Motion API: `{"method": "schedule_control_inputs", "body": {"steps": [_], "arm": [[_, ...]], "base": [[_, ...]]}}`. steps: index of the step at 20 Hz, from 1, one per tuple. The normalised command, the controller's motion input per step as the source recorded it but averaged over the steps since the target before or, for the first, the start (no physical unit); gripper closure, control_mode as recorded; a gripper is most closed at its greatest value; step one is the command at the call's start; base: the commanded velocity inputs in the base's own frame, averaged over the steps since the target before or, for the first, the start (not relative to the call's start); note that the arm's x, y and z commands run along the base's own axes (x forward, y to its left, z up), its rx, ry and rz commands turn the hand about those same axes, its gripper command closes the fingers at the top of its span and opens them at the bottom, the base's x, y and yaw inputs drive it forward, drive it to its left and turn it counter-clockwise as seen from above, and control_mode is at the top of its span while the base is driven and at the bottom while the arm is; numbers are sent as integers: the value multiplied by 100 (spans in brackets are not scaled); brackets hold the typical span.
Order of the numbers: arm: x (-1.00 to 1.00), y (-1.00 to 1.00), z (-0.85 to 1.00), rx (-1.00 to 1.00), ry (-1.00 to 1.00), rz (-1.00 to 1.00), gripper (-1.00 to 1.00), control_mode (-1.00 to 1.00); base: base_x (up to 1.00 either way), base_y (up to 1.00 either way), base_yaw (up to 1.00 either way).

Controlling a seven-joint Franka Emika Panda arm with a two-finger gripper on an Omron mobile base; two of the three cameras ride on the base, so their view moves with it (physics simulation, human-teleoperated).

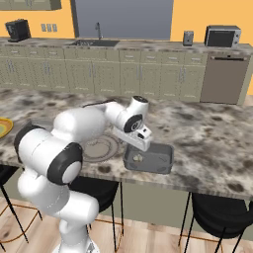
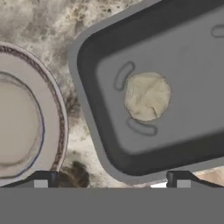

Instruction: Place two dumplings into each of the tupperware containers and then place the containers in the fridge.

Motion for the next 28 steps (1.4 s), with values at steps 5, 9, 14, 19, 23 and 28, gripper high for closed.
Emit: {"method": "schedule_control_inputs", "body": {"steps": [5,9,14,19,23,28], "arm": [[-3,89,25,0,0,13,-100,-100],[1,66,-2,0,-4,16,-100,-100],[32,74,-5,0,-7,19,-100,-100],[25,66,-22,0,-7,33,-100,-100],[28,45,-15,-2,-1,19,-100,-100],[19,19,-23,-4,-15,0,-100,-100]], "base": [[0,0,0],[0,0,0],[0,0,0],[0,0,0],[0,0,0],[0,0,0]]}}
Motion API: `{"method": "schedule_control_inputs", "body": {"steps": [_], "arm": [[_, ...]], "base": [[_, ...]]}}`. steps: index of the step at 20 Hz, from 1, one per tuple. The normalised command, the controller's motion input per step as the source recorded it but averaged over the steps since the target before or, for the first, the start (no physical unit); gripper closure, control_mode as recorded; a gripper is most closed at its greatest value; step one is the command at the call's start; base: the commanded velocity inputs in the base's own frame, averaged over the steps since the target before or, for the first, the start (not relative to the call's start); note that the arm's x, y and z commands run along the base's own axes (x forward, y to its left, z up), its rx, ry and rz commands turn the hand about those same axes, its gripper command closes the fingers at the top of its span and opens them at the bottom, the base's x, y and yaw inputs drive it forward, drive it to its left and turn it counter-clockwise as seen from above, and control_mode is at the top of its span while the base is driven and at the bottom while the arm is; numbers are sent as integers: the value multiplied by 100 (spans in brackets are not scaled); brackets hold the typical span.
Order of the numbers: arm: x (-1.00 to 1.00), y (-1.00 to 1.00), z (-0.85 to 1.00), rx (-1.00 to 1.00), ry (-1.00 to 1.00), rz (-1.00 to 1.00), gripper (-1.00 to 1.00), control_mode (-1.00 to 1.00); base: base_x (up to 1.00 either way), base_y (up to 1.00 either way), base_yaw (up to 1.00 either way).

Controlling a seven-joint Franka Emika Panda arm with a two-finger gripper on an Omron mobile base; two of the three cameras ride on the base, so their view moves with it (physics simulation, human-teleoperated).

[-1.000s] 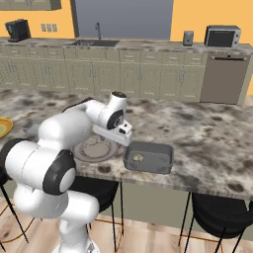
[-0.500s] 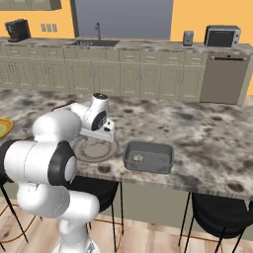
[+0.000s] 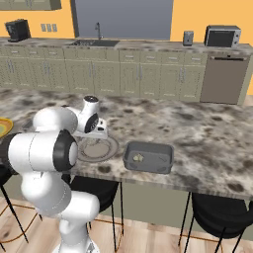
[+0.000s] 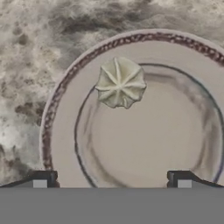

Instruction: Place two dumplings into each of the tupperware containers and then place the containers in the fridge.

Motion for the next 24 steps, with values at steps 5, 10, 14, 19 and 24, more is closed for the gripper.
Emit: {"method": "schedule_control_inputs", "body": {"steps": [5,10,14,19,24], "arm": [[35,12,-44,0,-5,0,-100,-100],[59,17,-19,0,0,0,-100,-100],[42,0,-14,0,-1,0,-100,-100],[20,0,-17,0,0,0,-100,-100],[15,0,-27,0,0,0,-100,-100]], "base": [[0,0,0],[0,0,0],[0,0,0],[0,0,0],[0,0,0]]}}
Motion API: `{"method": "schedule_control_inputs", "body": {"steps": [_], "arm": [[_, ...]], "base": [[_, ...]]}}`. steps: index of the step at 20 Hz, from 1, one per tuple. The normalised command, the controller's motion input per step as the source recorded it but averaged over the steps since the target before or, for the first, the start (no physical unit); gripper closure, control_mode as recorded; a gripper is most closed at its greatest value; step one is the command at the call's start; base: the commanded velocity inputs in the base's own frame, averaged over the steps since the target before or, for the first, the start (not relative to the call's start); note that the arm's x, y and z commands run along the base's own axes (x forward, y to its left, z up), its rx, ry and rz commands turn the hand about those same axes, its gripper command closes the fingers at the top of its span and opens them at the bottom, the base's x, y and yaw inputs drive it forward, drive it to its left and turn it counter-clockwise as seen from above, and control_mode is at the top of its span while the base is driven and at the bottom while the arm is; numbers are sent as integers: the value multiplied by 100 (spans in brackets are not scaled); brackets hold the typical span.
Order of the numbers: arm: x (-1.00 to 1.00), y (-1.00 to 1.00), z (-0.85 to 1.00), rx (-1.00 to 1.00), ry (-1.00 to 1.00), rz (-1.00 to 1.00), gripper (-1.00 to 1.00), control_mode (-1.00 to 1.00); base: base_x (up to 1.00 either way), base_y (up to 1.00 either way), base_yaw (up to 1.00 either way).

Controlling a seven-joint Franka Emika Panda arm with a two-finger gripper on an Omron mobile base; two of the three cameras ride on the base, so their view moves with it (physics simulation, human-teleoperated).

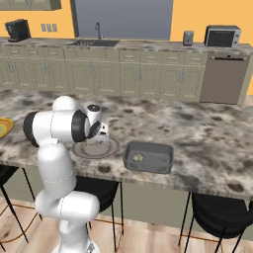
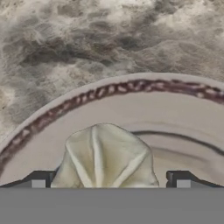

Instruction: Place two dumplings into each of the tupperware containers and then place the containers in the fridge.

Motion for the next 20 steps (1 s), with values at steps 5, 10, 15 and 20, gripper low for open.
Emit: {"method": "schedule_control_inputs", "body": {"steps": [5,10,15,20], "arm": [[1,0,-11,0,2,0,100,-100],[0,-4,10,0,0,0,100,-100],[-15,-66,45,0,0,1,100,-100],[-43,-99,12,0,0,0,100,-100]], "base": [[0,0,0],[0,0,0],[0,0,0],[0,0,0]]}}
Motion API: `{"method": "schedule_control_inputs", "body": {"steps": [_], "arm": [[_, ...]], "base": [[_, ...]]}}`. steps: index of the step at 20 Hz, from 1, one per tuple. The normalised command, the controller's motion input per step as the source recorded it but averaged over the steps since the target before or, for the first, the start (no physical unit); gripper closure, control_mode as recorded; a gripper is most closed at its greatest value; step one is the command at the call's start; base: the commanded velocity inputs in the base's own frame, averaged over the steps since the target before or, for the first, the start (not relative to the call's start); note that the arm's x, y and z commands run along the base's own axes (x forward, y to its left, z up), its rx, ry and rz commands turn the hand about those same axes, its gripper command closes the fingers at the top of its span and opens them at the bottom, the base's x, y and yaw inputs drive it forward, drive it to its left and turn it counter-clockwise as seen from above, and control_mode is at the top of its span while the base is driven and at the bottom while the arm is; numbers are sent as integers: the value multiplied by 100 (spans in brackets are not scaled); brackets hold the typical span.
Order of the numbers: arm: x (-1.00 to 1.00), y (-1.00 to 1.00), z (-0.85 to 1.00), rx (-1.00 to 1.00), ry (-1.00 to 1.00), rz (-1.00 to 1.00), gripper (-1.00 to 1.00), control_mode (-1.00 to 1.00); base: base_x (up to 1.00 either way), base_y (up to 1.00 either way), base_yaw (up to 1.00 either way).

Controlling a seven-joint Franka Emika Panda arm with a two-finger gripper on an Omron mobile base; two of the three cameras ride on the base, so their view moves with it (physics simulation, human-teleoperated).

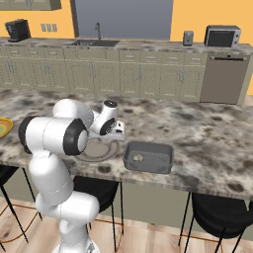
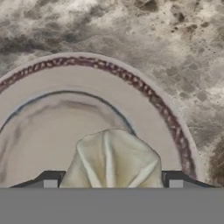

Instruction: Place two dumplings into each of the tupperware containers and then place the containers in the fridge.

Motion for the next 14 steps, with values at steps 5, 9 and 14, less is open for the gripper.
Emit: {"method": "schedule_control_inputs", "body": {"steps": [5,9,14], "arm": [[-19,-83,21,0,2,0,100,-100],[0,-45,47,0,8,0,100,-100],[-2,-78,18,0,9,0,100,-100]], "base": [[0,0,0],[0,0,0],[0,0,0]]}}
